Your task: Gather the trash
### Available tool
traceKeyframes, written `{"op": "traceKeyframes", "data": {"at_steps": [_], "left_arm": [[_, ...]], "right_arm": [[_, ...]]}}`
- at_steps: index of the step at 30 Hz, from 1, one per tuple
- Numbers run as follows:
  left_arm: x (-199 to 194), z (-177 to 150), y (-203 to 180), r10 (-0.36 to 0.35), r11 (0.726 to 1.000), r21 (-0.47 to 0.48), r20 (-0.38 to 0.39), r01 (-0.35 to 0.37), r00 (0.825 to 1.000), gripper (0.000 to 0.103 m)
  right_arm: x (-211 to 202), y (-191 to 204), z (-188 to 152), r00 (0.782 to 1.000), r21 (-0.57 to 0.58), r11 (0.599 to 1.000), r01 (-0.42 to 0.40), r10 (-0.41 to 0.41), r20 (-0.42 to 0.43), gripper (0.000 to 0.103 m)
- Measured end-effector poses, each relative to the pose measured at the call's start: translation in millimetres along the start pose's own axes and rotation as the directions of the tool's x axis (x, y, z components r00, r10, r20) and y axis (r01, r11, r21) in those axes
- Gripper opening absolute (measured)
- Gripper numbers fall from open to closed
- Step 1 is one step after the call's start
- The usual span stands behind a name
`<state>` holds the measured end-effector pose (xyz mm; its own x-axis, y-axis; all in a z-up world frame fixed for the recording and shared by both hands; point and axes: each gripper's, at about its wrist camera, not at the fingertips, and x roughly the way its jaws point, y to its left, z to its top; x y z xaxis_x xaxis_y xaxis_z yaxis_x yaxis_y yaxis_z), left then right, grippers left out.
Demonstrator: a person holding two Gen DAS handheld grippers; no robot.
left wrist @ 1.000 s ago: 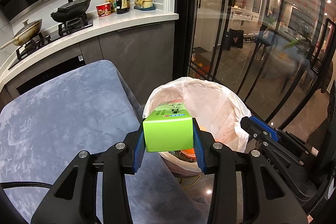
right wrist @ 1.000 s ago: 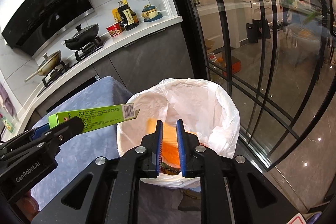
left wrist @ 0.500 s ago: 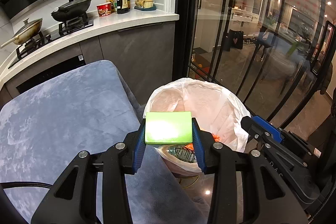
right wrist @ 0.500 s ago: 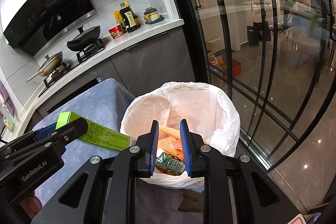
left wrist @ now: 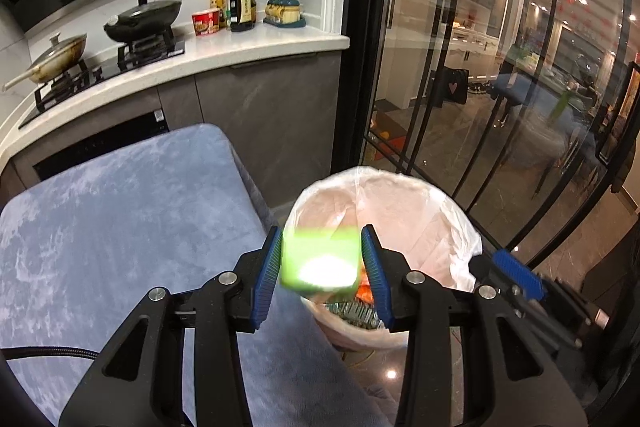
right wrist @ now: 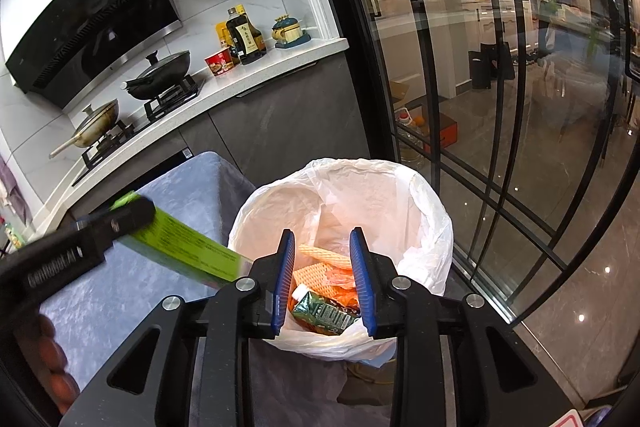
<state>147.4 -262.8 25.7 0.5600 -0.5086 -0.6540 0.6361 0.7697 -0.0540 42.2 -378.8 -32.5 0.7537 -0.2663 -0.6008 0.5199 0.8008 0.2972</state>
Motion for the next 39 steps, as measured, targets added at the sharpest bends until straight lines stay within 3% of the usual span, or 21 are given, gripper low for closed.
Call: {"op": "traceKeyframes", "data": {"at_steps": [10, 29, 32, 39], "left_arm": [[6.3, 12.3, -4.7, 0.005, 1.0, 0.002, -0.002, -0.005, 1.0, 0.051], [-5.4, -10.3, 22.4, 0.109, 0.993, -0.03, -0.031, -0.11, 0.994, 0.057], [-11.1, -15.0, 24.2, 0.121, 0.992, -0.033, -0.027, -0.122, 0.992, 0.064], [-23.6, -25.7, 27.2, 0.143, 0.989, -0.033, -0.03, -0.144, 0.989, 0.069]], "right_arm": [[-1.9, -8.6, 3.3, 1.0, 0.009, 1.0, 0.009, -0.009, 0.003, 0.035], [-12.9, 9.8, 2.3, 1.0, -0.039, 0.999, -0.003, 0.002, -0.013, 0.056], [-18.8, 13.6, 1.6, 1.0, -0.05, 0.999, -0.005, 0.004, -0.016, 0.06], [-32.0, 25.0, -2.0, 0.999, -0.104, 0.994, 0.021, -0.024, -0.026, 0.067]]}}
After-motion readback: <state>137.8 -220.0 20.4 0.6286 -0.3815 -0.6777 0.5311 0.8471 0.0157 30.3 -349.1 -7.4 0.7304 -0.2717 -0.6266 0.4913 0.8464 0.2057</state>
